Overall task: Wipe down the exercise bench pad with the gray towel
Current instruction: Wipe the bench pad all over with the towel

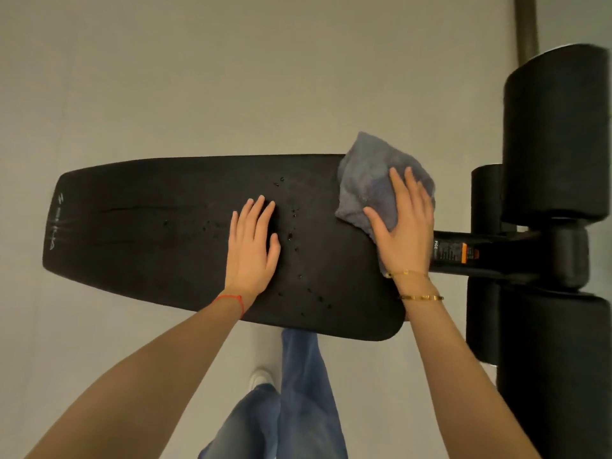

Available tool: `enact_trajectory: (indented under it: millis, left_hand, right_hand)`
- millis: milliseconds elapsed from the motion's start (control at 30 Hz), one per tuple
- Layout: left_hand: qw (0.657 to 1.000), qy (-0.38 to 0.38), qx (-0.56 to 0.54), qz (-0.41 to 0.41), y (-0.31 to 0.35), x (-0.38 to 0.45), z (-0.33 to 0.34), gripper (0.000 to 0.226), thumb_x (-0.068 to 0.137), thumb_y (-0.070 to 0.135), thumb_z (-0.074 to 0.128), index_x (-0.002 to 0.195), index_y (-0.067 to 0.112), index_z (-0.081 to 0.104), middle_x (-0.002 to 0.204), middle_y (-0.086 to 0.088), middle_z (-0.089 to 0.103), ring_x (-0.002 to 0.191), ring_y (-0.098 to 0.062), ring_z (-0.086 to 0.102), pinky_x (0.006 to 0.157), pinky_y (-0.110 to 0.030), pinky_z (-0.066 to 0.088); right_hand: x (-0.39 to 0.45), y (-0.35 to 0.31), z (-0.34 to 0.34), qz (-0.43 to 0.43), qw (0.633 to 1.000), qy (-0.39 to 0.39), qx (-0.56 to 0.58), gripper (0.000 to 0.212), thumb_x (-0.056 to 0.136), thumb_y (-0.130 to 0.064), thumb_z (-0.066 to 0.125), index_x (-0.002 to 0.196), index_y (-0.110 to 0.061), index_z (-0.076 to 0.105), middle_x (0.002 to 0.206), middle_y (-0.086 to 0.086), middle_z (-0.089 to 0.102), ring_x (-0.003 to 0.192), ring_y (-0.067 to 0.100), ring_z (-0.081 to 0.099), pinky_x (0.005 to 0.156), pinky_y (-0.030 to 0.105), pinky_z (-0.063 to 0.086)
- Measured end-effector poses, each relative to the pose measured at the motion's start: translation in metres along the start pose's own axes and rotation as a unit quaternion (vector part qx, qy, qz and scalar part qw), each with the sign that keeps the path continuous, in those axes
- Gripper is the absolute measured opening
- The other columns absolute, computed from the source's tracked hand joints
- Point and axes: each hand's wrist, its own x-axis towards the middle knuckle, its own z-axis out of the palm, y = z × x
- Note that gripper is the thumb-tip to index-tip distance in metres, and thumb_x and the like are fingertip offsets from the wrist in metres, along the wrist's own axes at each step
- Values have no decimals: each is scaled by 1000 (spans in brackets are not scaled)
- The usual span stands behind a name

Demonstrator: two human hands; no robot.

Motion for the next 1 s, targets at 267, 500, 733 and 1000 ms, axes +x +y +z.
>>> enact_trajectory:
  millis: [267,500,733,1000]
  left_hand:
    - [995,-45,3,93,68,55,19,55,98,24,40,151,16,27,160,-4,21,150,-20,11,121,-48,12]
    - [995,-49,-4,84,71,55,21,57,97,23,40,151,18,26,161,-2,19,150,-19,9,121,-50,11]
    - [995,-47,-8,88,71,56,24,57,97,23,38,152,17,26,161,-2,19,150,-19,9,121,-50,9]
    - [995,-52,-3,87,70,55,21,57,97,24,40,152,18,26,161,-2,19,150,-19,10,121,-49,9]
  right_hand:
    - [7,13,-16,108,982,-16,157,71,86,-51,61,146,-27,31,144,-2,45,131,13,43,109,27,35]
    - [-2,19,-16,139,966,-9,219,70,86,-41,65,146,-25,34,144,-5,44,129,6,42,103,11,34]
    - [-60,17,-26,175,958,-39,225,75,83,-42,67,146,-37,26,152,-10,33,135,6,36,109,26,36]
    - [2,14,-14,143,965,-29,216,81,82,-52,64,149,-30,23,149,-1,38,135,16,41,110,38,39]
